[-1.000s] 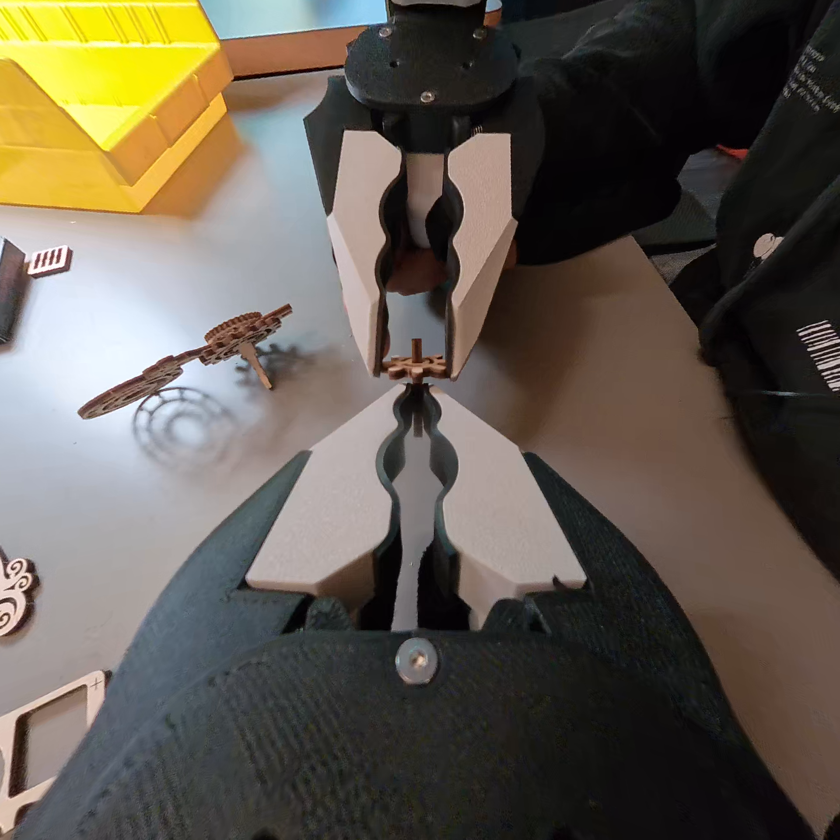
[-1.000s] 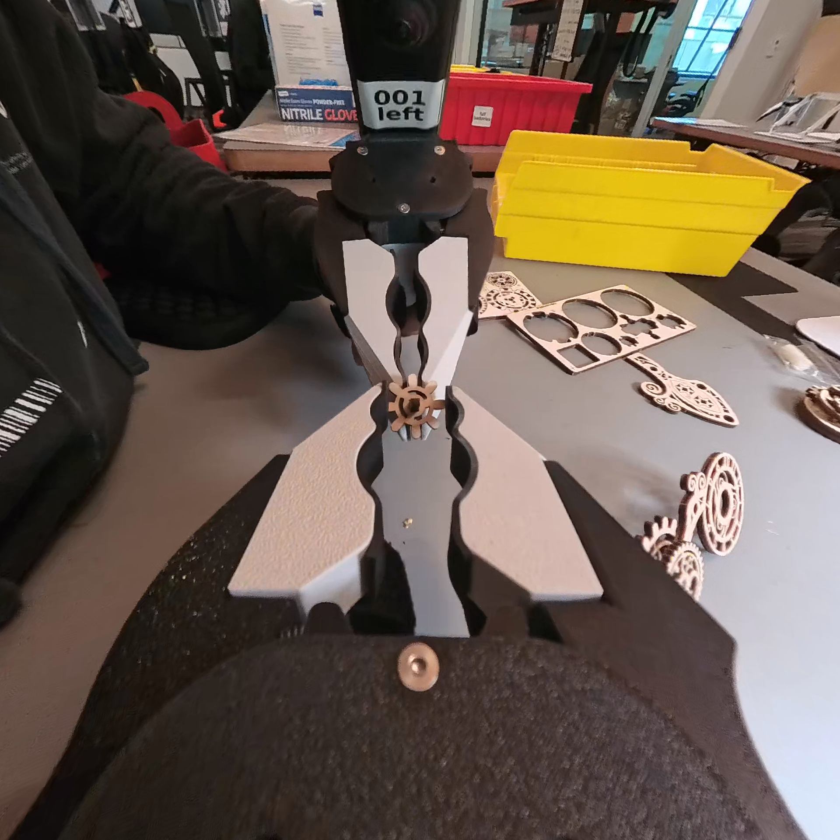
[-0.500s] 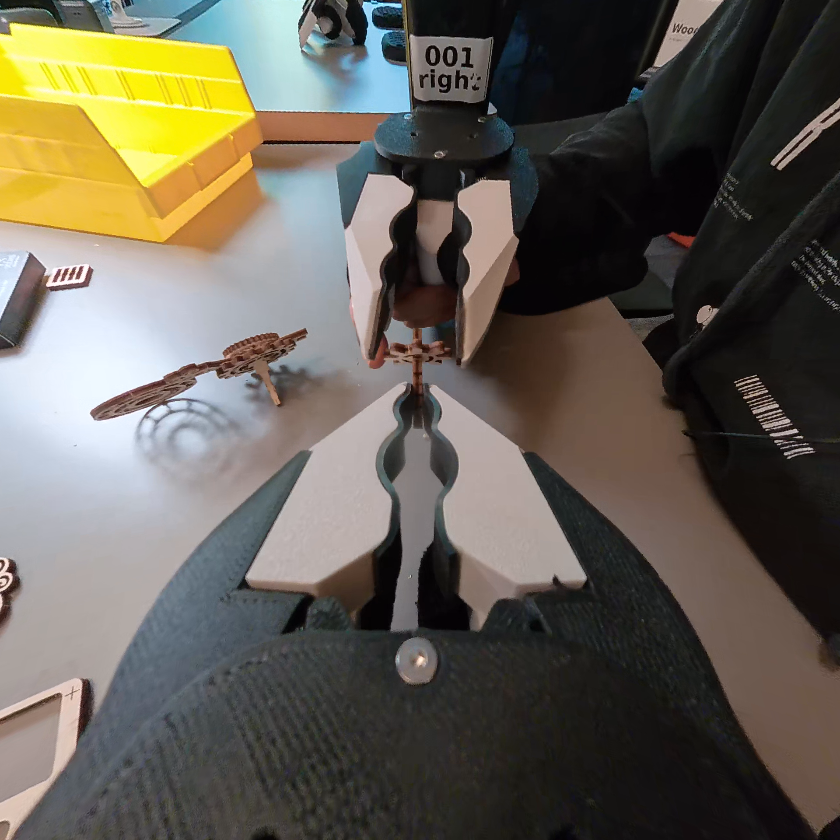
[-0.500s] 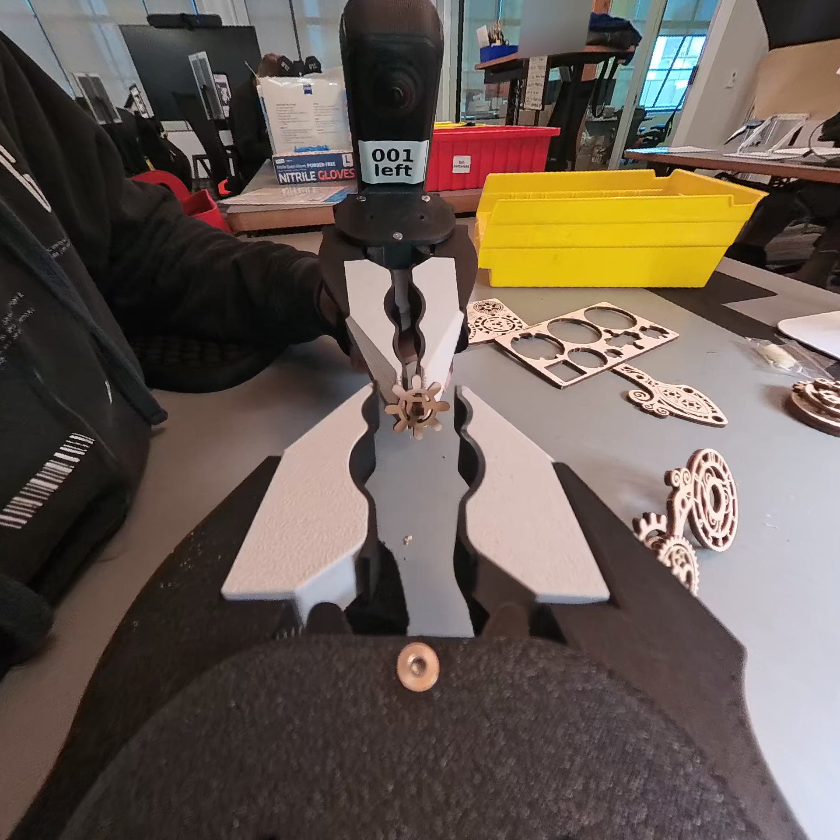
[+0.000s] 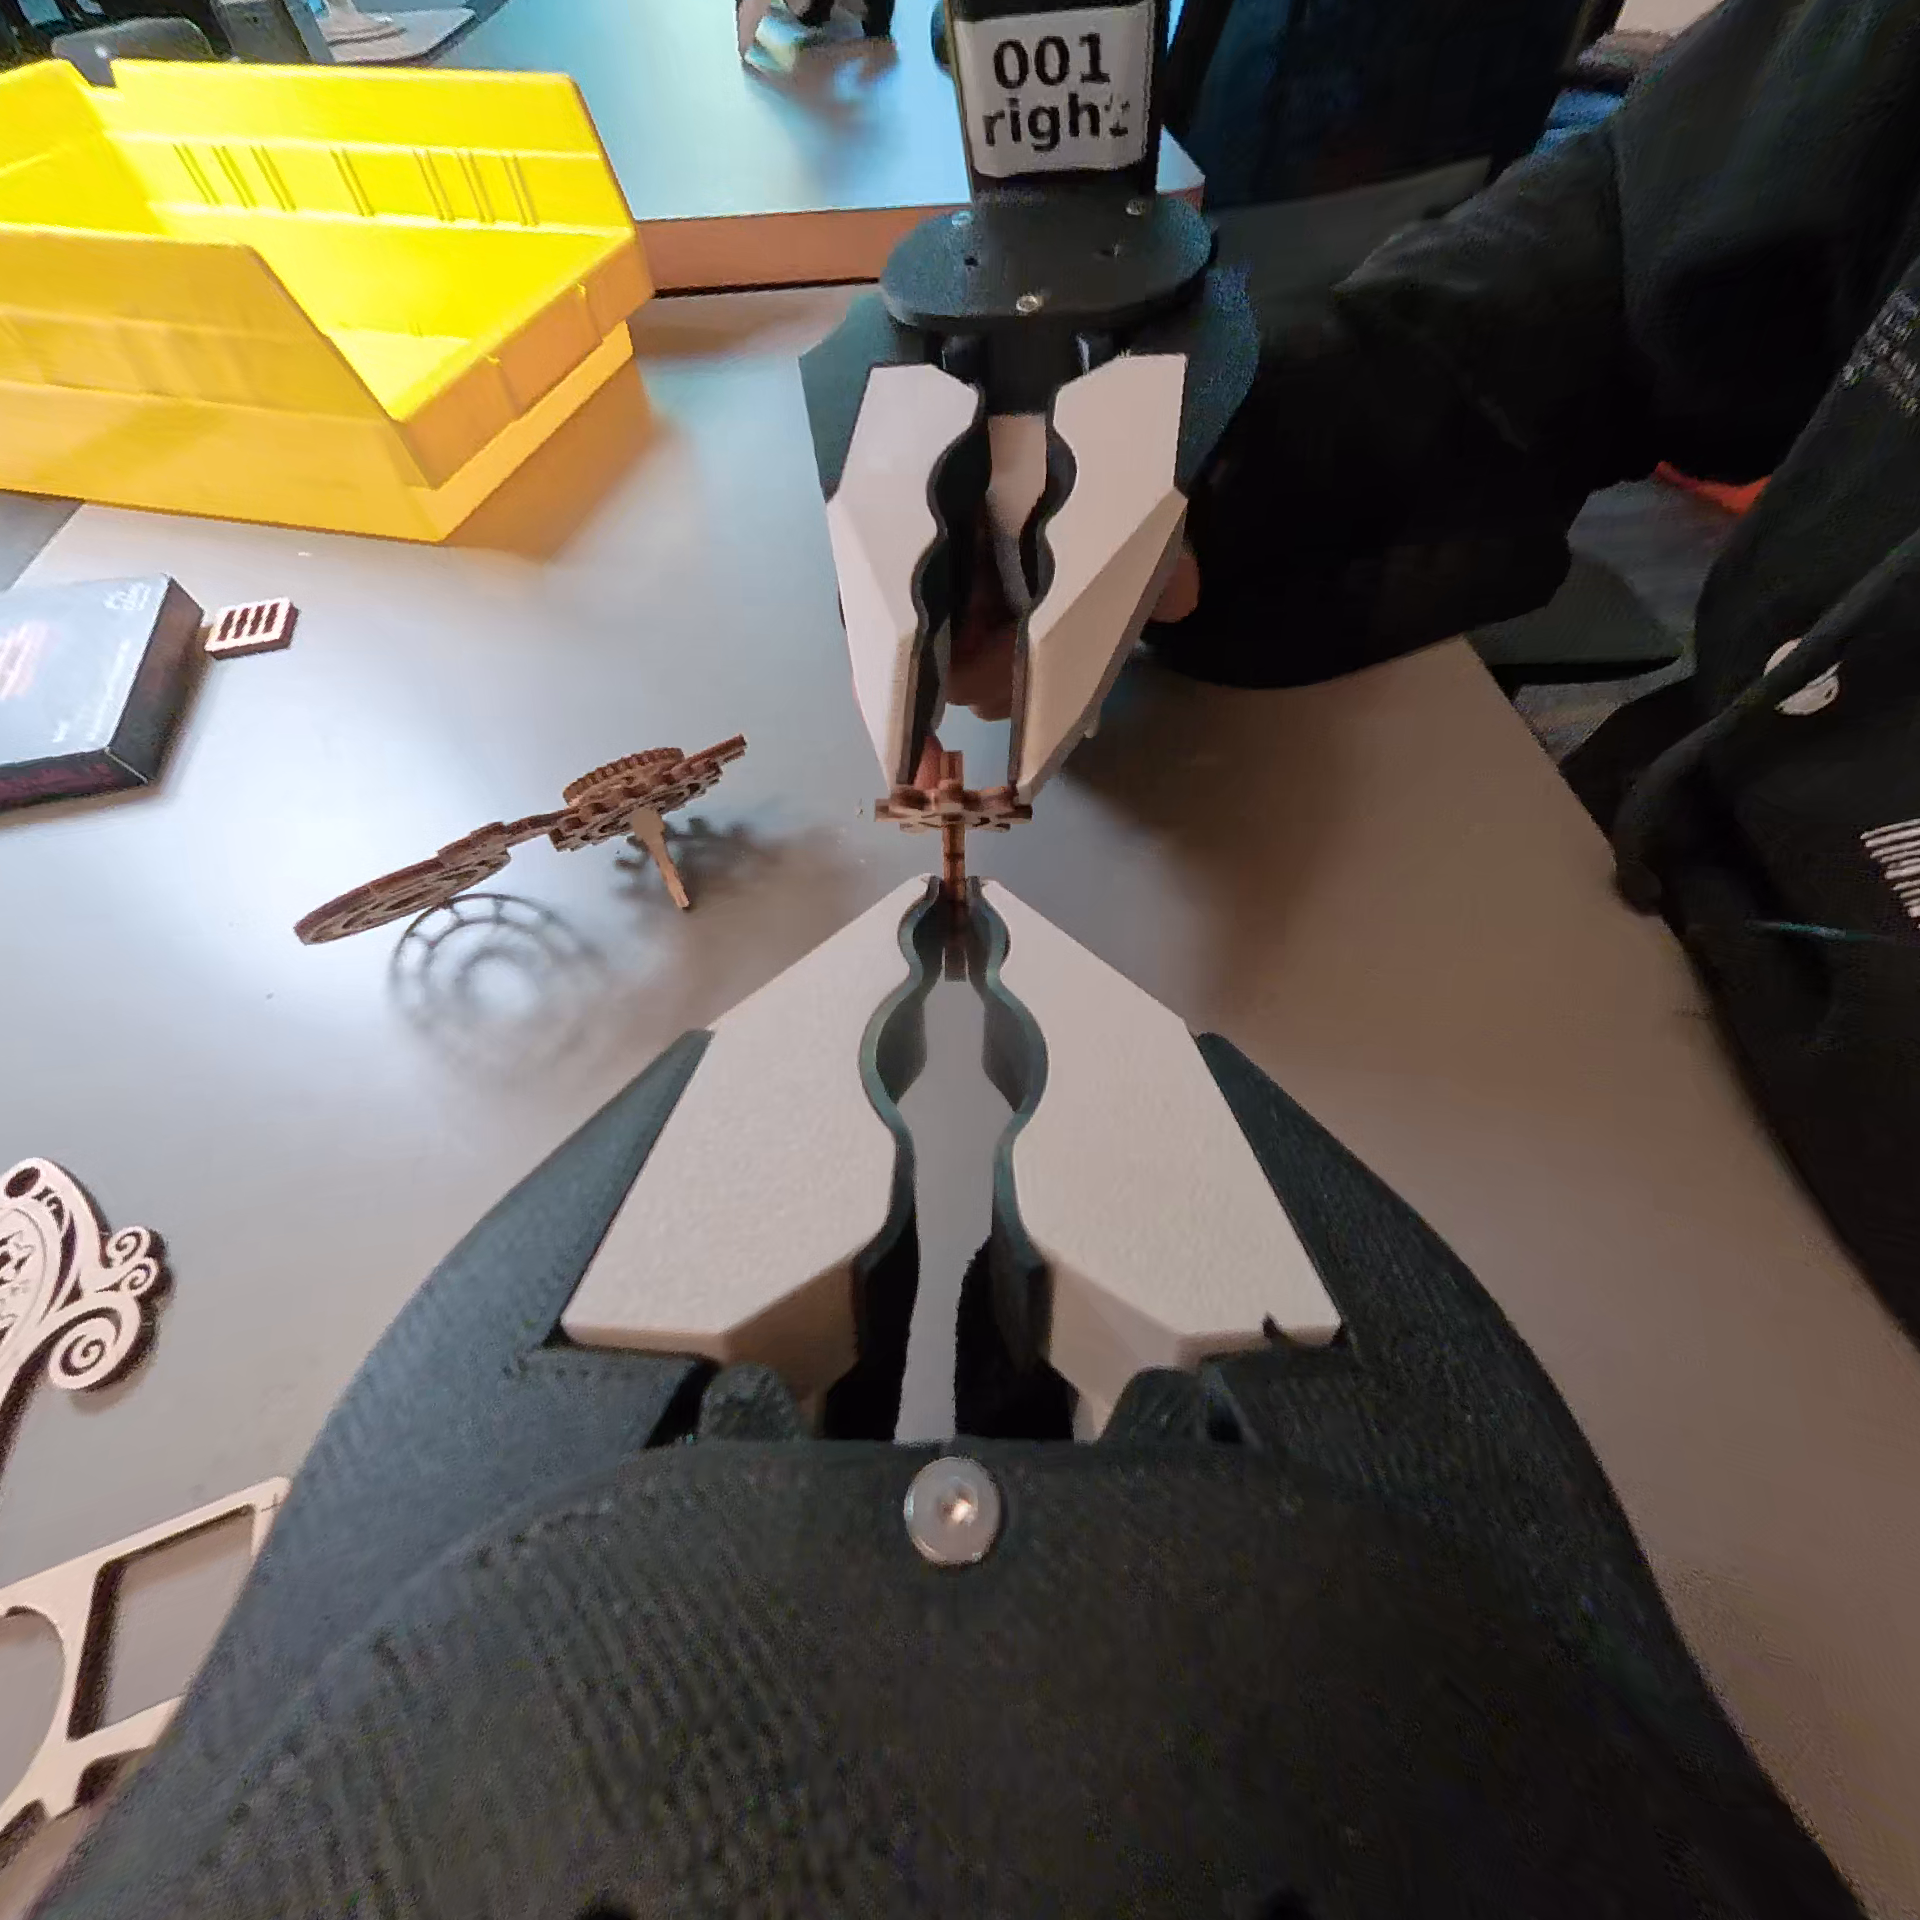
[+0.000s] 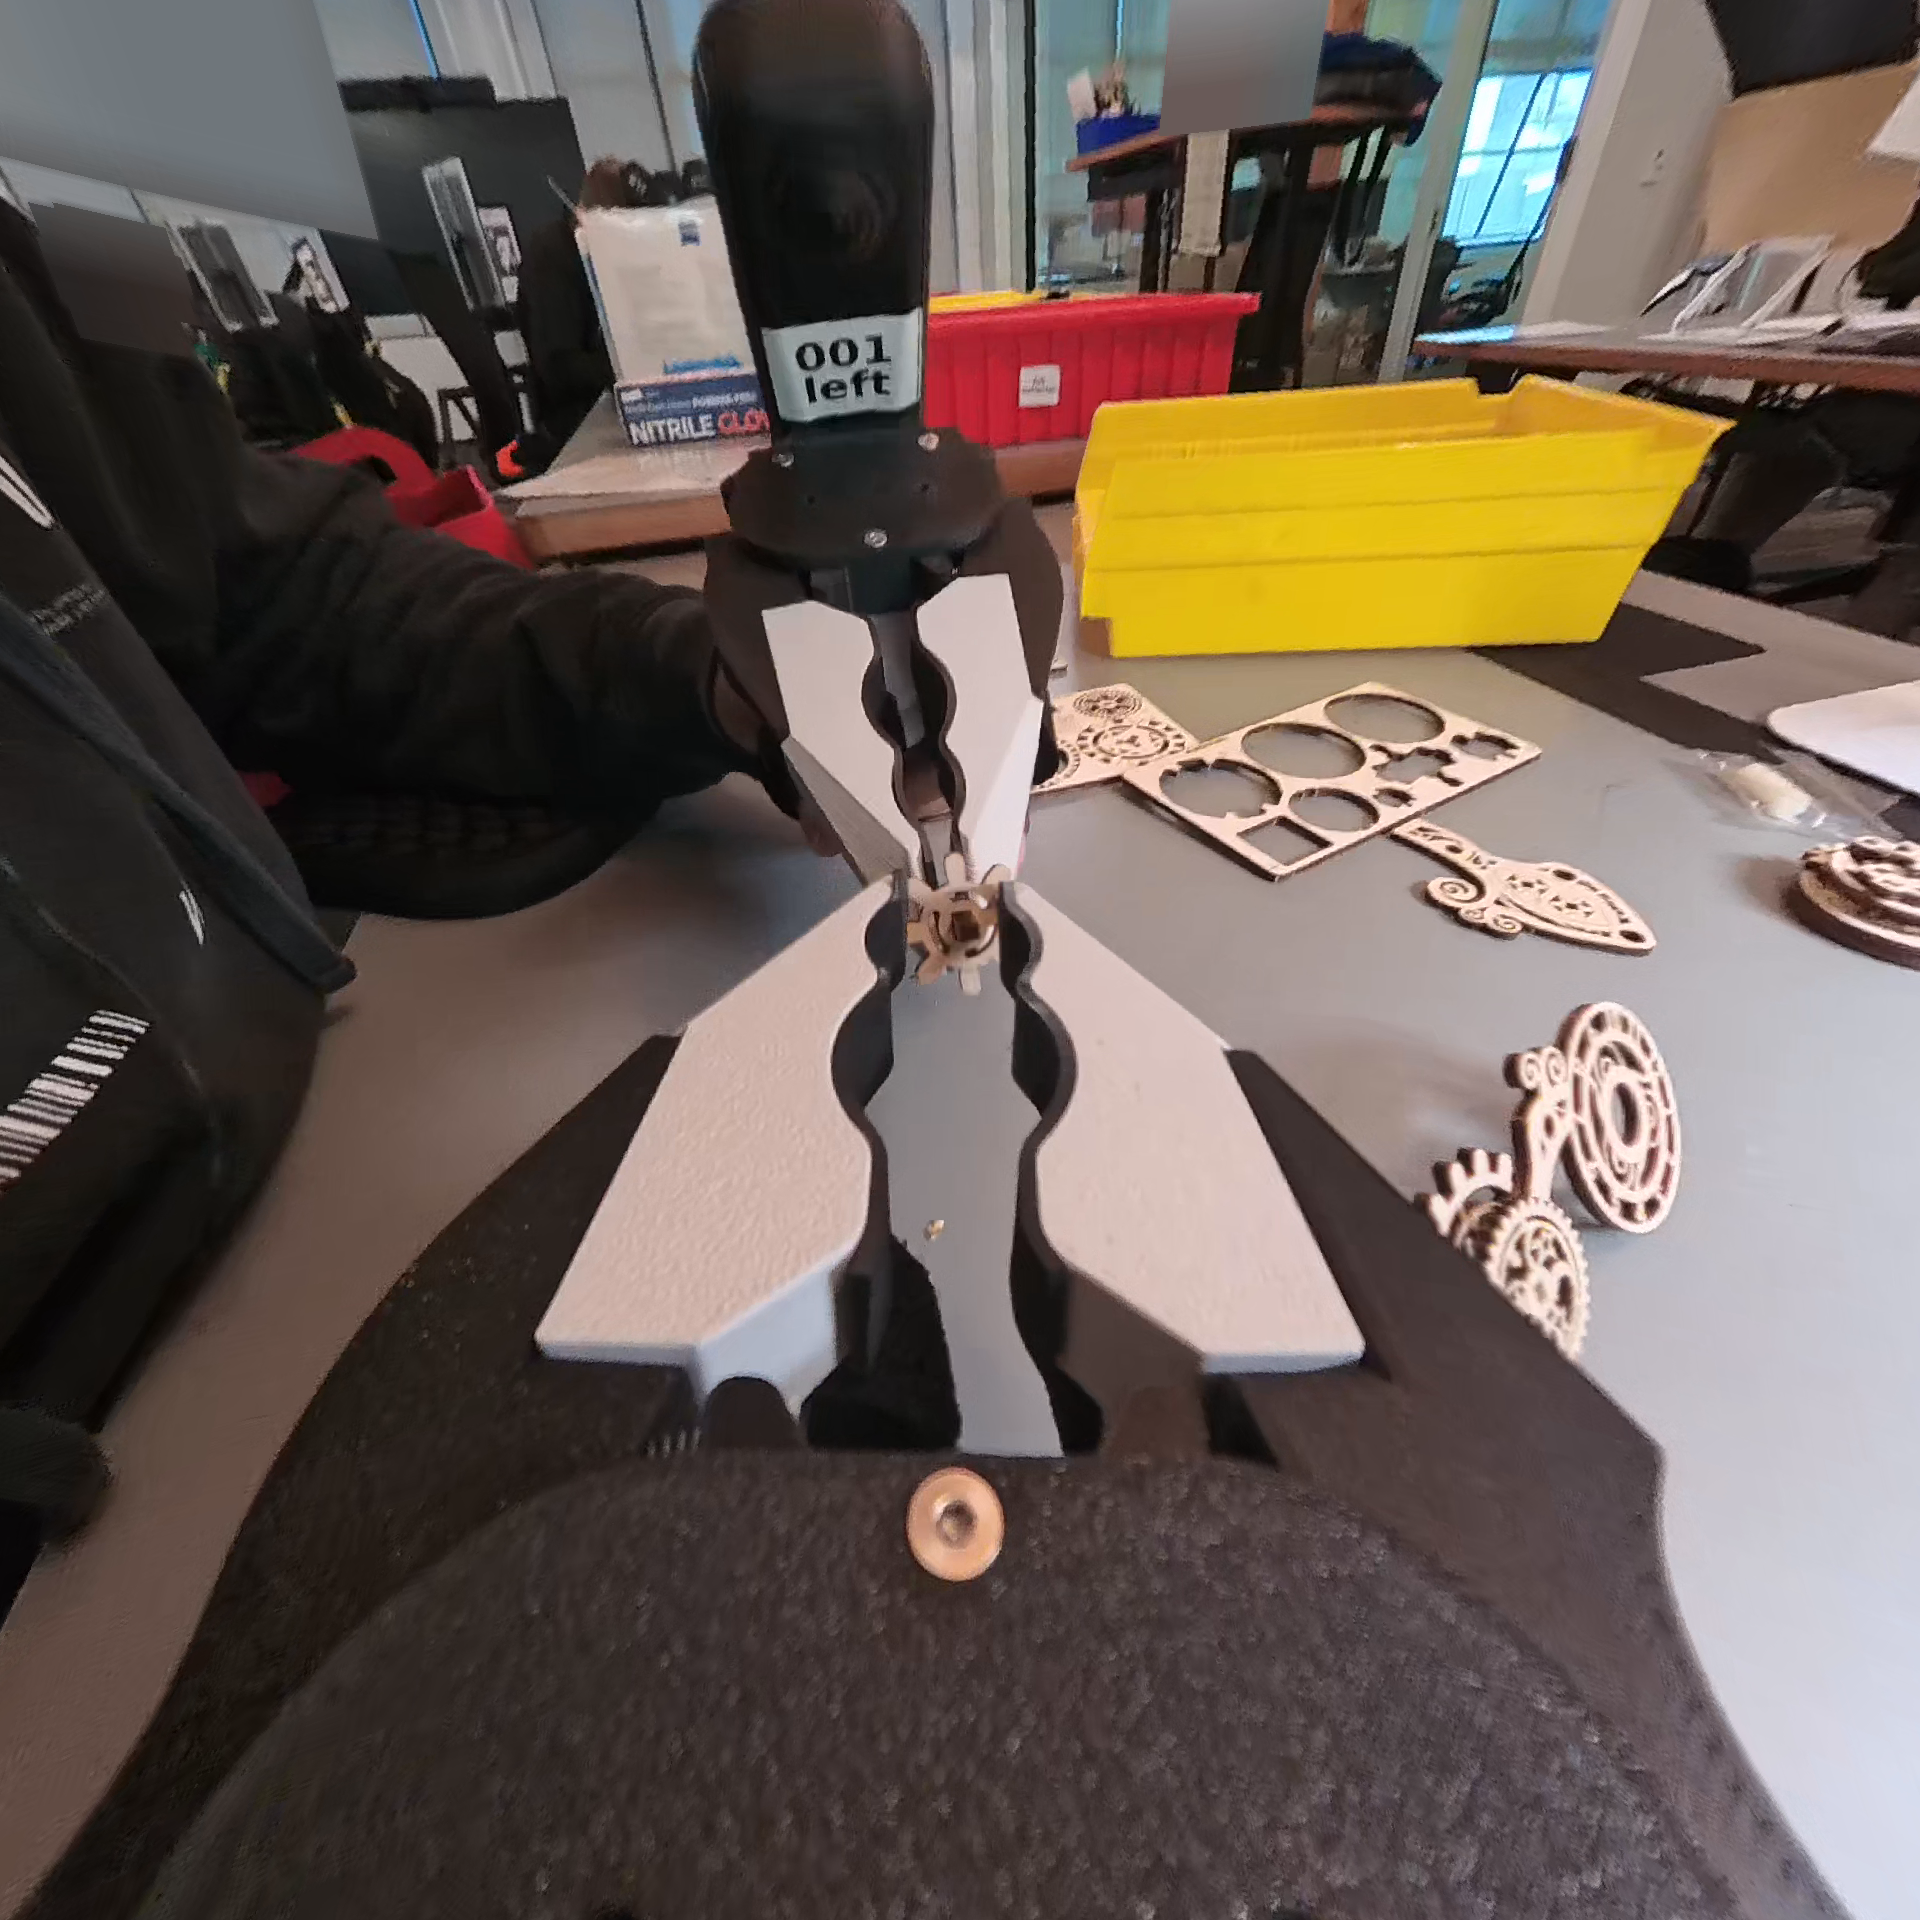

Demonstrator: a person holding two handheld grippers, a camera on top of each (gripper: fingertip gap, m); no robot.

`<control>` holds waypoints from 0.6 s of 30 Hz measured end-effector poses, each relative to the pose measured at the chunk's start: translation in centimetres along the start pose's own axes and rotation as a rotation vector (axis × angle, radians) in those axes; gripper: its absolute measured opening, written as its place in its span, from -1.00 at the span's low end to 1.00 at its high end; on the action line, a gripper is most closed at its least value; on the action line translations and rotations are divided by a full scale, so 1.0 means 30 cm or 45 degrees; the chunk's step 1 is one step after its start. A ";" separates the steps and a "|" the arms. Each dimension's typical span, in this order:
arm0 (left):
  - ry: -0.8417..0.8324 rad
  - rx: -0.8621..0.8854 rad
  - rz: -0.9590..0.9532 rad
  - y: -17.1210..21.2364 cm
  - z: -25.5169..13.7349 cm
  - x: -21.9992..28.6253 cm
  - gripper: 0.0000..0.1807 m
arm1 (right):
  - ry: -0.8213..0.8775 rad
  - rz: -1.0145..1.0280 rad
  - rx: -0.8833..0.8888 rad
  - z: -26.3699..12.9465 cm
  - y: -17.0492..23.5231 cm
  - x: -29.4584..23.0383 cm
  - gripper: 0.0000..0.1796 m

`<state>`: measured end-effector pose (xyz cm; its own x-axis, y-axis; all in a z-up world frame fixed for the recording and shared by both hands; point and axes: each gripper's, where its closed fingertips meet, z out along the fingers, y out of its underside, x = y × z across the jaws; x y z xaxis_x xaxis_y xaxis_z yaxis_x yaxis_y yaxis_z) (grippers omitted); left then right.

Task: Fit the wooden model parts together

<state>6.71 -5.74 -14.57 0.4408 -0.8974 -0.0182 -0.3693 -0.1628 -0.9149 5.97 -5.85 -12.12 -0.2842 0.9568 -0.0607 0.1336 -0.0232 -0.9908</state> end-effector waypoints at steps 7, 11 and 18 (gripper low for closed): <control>-0.002 0.024 0.032 -0.021 -0.005 0.014 -0.99 | -0.037 0.038 0.032 -0.005 -0.019 -0.017 -0.84; -0.023 0.008 0.010 -0.010 0.000 -0.006 -0.99 | -0.019 0.045 0.021 -0.012 -0.018 -0.002 -0.70; -0.098 -0.182 -0.122 0.105 0.009 -0.068 -0.98 | 0.105 -0.074 -0.141 -0.017 0.040 0.046 -0.64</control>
<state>4.86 -4.31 -17.52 0.5386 -0.8420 0.0303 -0.4328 -0.3073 -0.8475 6.21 -4.42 -13.34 -0.2161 0.9763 0.0113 0.2241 0.0609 -0.9727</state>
